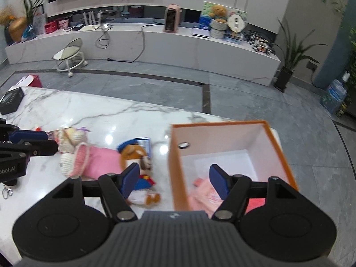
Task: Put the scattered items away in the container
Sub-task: 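Move both grippers back over the remaining toys on the table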
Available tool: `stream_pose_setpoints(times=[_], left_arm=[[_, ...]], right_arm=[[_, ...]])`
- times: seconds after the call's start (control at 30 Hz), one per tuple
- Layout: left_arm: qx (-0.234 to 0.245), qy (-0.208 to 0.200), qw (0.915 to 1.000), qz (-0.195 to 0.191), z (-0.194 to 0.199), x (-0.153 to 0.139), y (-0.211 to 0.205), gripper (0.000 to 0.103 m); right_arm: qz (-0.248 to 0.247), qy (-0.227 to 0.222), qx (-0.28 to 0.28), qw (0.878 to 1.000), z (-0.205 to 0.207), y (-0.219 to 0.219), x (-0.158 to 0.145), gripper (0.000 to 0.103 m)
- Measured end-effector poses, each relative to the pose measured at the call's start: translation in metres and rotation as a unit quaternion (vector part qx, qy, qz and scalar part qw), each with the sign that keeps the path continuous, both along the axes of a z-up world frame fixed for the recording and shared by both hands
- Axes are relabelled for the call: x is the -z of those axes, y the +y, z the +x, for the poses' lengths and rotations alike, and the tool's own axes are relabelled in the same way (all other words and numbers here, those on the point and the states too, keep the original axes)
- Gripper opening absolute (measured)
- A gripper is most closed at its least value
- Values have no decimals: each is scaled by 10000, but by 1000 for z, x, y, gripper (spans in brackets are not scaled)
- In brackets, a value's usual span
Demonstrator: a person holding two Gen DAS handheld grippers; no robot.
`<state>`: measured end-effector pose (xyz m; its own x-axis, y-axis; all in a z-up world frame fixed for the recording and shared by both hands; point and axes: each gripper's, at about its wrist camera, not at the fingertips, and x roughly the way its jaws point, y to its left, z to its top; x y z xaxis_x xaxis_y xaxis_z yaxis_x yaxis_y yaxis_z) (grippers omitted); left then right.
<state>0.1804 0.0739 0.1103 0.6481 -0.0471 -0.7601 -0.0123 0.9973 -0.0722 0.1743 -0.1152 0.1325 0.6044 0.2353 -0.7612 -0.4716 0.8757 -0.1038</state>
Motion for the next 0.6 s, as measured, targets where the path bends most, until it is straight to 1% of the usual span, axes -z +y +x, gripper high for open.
stream_pose_setpoints(times=[0.2,0.47,0.6], left_arm=[[-219,7,9998,-37,-15,1,33,23],[-397,73,9992,-55,-28,7,62,23],[-430,134,9990,-57,-30,16,70,28]], right_arm=[[-56,27,-230,9997,-9,36,3,73],[-96,66,-433,9990,-16,71,10,74],[-156,116,-466,9987,-16,82,19,74]])
